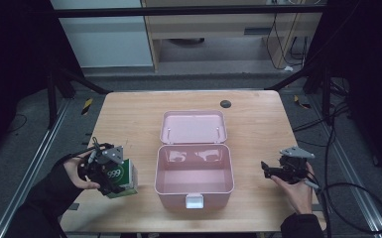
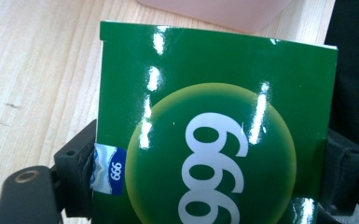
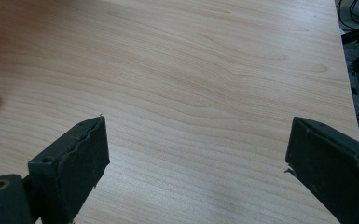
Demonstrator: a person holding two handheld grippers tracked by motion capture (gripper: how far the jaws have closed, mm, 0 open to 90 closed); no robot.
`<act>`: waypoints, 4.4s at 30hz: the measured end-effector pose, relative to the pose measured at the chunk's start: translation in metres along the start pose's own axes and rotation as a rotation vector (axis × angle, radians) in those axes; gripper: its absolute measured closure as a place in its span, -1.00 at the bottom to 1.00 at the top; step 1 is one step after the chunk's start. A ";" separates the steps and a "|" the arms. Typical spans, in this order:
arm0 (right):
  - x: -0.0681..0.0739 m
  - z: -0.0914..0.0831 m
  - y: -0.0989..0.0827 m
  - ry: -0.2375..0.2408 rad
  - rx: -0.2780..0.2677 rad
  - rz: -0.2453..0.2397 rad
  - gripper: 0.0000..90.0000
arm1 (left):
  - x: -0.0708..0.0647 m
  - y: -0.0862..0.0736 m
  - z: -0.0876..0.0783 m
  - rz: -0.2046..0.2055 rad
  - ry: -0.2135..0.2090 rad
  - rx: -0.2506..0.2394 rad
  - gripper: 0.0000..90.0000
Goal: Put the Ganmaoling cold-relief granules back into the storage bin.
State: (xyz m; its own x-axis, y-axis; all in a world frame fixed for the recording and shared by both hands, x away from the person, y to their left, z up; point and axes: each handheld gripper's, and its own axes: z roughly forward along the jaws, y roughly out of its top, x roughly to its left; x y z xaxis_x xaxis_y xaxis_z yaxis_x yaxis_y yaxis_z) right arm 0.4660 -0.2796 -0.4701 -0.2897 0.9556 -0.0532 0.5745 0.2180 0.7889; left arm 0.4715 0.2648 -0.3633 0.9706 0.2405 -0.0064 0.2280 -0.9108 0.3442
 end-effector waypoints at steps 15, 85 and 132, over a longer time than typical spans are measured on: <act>0.000 0.001 0.000 0.001 0.000 -0.007 -0.86 | 0.004 0.013 -0.023 -0.037 0.018 -0.071 -0.69; -0.002 0.000 -0.001 0.000 -0.007 -0.009 -0.86 | -0.012 0.118 -0.047 0.103 -0.015 -0.109 -0.68; -0.001 -0.001 -0.002 0.000 -0.007 -0.009 -0.87 | -0.014 0.169 0.003 0.188 -0.059 -0.051 -0.68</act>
State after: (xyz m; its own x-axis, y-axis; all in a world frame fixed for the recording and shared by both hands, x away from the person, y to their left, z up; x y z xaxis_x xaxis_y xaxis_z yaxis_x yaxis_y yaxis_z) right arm 0.4648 -0.2812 -0.4711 -0.2955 0.9534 -0.0604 0.5664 0.2257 0.7926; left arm 0.4961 0.1065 -0.3083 0.9989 0.0463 0.0080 0.0395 -0.9194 0.3914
